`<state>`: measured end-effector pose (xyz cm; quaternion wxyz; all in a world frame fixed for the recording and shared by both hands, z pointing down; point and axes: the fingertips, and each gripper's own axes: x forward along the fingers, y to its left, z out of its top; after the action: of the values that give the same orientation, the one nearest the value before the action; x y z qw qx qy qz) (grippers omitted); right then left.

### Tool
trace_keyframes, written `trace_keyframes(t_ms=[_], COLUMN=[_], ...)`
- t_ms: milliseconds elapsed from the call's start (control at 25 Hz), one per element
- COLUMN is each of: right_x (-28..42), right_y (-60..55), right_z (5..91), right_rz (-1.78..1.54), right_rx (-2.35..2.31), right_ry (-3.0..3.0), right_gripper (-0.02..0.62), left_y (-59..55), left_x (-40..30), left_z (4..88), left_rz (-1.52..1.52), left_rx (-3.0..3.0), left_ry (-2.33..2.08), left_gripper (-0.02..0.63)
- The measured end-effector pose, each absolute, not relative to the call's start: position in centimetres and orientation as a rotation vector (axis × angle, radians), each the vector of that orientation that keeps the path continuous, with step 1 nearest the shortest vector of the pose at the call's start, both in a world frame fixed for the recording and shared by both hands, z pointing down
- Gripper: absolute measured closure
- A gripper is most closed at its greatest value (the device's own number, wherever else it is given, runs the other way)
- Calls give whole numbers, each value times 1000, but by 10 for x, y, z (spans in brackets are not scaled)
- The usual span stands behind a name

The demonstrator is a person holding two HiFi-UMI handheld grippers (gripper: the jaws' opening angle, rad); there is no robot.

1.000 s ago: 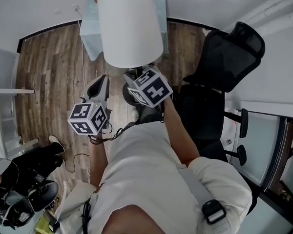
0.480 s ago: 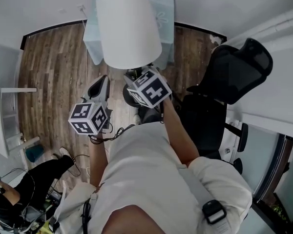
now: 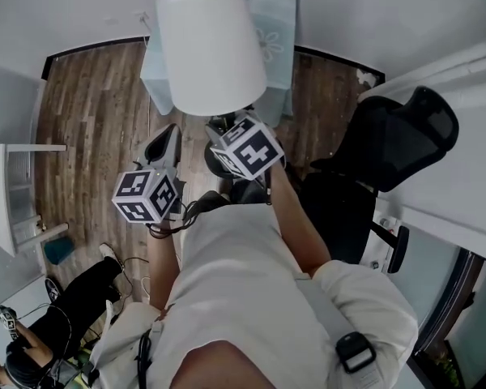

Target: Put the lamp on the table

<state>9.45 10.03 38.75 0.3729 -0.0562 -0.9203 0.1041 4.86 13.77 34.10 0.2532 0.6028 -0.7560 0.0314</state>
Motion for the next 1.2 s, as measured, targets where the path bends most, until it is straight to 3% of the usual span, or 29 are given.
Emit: trace_keyframes(t_ms=[560,1200], right_x=[71,-12], right_y=[55,5], right_z=[401,404], right_rz=[278,304], right_rx=[-95,-59], right_ry=[-2342,-2337], right_gripper=[572,572], left_y=[89,32], left_x=[18,-66], left_z=[353,359], left_rz=[94,117], left_rx=[1644,1680], left_ry=[-2024,-1981], left_gripper=[606,606])
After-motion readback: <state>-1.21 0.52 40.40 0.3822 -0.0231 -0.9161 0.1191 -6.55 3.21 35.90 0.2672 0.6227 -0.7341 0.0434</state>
